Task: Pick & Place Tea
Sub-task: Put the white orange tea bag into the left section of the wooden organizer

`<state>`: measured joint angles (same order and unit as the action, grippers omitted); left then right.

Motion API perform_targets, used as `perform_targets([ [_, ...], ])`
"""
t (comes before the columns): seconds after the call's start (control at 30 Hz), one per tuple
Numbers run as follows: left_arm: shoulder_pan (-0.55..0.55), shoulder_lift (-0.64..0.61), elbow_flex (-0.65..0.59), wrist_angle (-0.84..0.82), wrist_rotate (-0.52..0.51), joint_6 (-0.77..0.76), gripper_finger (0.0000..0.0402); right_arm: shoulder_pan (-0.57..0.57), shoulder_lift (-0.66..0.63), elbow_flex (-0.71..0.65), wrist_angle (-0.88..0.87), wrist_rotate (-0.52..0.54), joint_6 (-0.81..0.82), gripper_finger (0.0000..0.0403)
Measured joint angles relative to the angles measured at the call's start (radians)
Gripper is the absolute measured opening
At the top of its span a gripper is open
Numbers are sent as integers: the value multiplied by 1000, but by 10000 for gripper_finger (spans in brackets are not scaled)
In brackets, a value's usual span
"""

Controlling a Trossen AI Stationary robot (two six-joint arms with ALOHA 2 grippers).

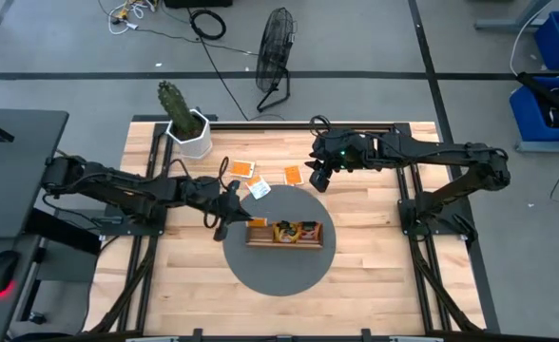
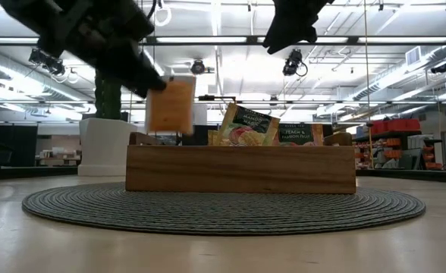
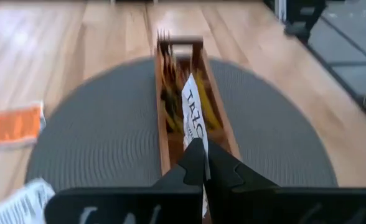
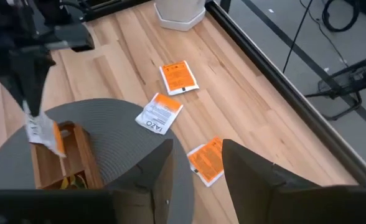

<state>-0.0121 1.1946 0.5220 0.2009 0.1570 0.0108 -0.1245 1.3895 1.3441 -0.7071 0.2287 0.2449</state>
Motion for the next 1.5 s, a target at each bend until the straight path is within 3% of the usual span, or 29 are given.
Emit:
perform_targets([
  [0.27,-15,48,-54,160,-2,9,1,-2,0,-1,-9,0,18,139],
  [0.67,-13,189,-56,183,-23,24,1,-2,0,-1,-21,25,26,139],
  [1.03,-13,200,-55,191,-101,1,5,-2,0,-1,-31,25,24,139],
  [1.5,-13,190,-55,193,-102,0,106,-2,0,-1,-44,25,10,139],
])
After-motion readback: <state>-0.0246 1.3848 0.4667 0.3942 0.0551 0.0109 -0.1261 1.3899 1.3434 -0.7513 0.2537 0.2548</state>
